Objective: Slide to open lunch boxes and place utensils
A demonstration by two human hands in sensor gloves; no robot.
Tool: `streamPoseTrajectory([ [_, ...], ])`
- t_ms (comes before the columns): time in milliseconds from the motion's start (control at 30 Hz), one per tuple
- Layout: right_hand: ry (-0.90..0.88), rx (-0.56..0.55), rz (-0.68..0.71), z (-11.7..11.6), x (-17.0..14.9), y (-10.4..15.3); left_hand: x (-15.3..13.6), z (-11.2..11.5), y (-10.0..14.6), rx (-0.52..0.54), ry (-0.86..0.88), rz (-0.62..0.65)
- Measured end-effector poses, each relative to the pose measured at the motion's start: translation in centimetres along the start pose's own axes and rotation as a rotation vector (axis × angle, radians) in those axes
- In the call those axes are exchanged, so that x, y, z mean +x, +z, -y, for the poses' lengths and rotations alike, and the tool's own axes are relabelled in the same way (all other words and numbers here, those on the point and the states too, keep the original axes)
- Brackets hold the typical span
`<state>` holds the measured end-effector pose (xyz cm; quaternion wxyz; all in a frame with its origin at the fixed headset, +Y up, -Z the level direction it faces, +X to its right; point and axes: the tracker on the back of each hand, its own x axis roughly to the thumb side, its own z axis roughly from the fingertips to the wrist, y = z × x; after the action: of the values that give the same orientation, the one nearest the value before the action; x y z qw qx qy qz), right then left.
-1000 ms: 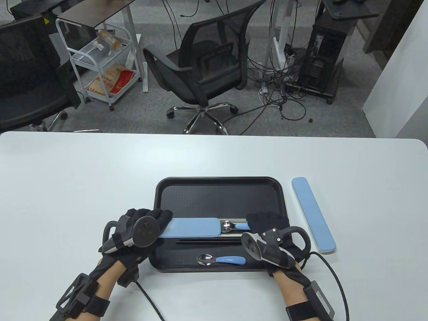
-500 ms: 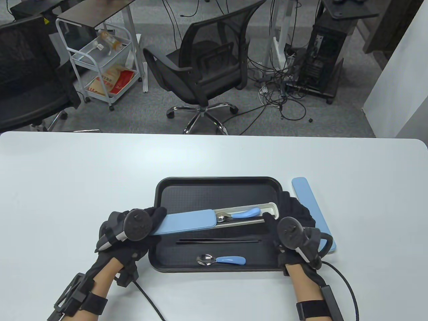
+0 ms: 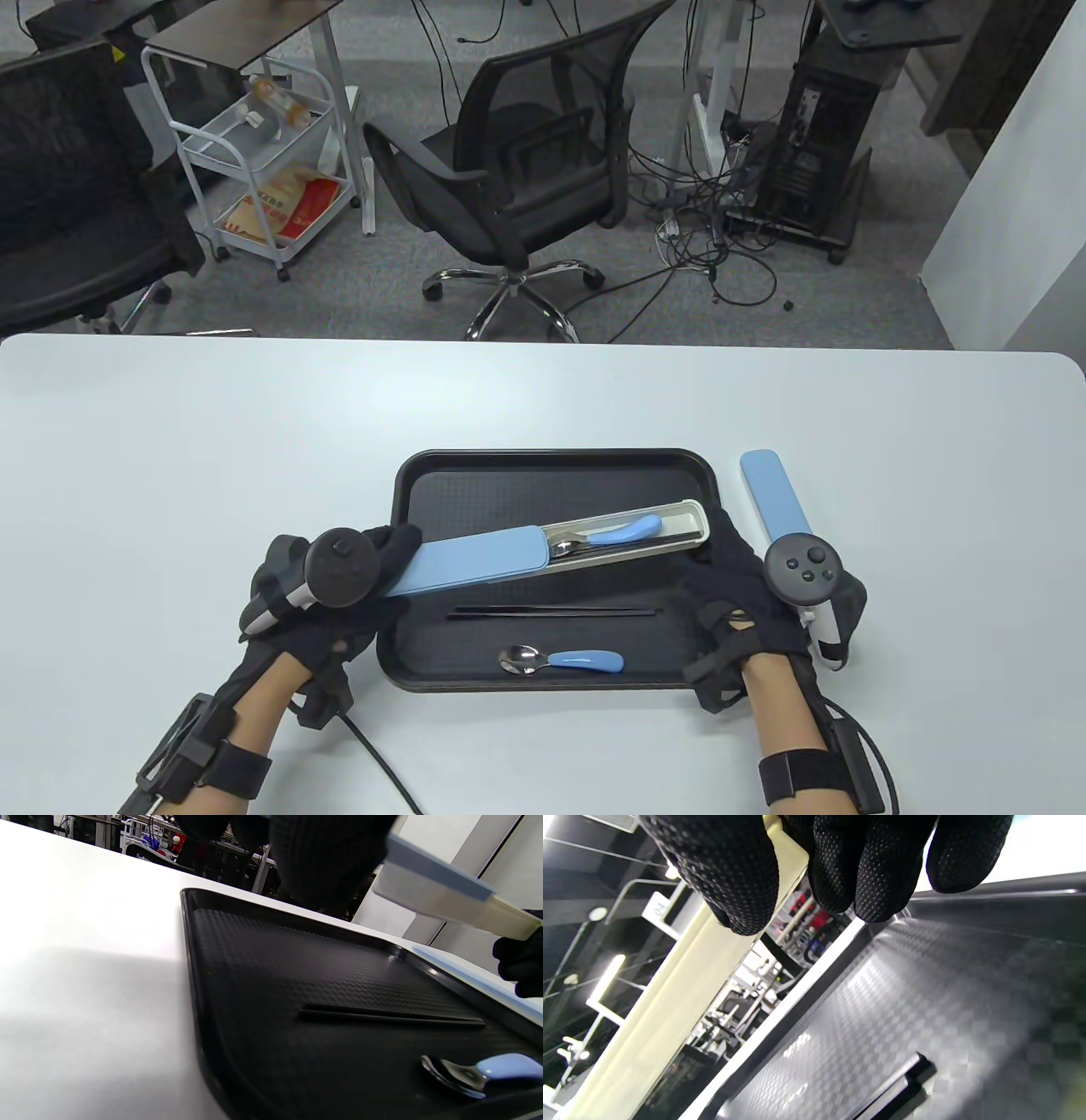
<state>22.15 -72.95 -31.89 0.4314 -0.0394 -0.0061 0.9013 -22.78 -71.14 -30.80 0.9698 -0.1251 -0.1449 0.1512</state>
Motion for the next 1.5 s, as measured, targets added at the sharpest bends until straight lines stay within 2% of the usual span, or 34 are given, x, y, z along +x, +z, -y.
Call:
streamPoseTrajectory([
  [133, -0.075, -0.059, 0.021, -0.4, -0.1, 0.2, 0.0, 0.0, -0.1, -0.012, 0.020, 0.001],
  [267, -0.032, -0.090, 0.085, -1.1, 0.7, 0.6, 0.0, 0.2, -0.1, -0.039, 0.048, 0.001],
  [567, -0.016, 0.003, 0.204, -5.1, 4.0, 1.2, 0.7, 0.5, -0.3, -0.055, 0.069, 0.010],
  [733, -0.072, 0.006, 0.184, -6.1, 4.4, 1.7, 0.5, 0.5, -0.2, -0.057, 0.081, 0.015],
  [967, -0.065, 0.018, 0.228, -7.5, 5.9, 2.5, 1.0, 0.4, -0.2, -0.046, 0.099, 0.037],
  [1100, -0.053, 0.101, 0.294, -9.0, 7.0, 3.1, 1.7, 0.5, -0.2, -0.045, 0.097, 0.061],
  [1133, -0.030, 0.091, 0.282, -9.3, 7.3, 3.4, 1.8, 0.4, -0.1, -0.044, 0.083, 0.059],
  [1367, -0.029, 0.151, 0.283, -9.5, 7.5, 3.2, 1.0, 0.2, -0.1, -0.035, 0.114, 0.046],
  [1500, 0.044, 0.072, 0.295, -8.7, 7.8, 3.2, 0.4, -0.5, 0.0, 0.018, 0.112, -0.026],
])
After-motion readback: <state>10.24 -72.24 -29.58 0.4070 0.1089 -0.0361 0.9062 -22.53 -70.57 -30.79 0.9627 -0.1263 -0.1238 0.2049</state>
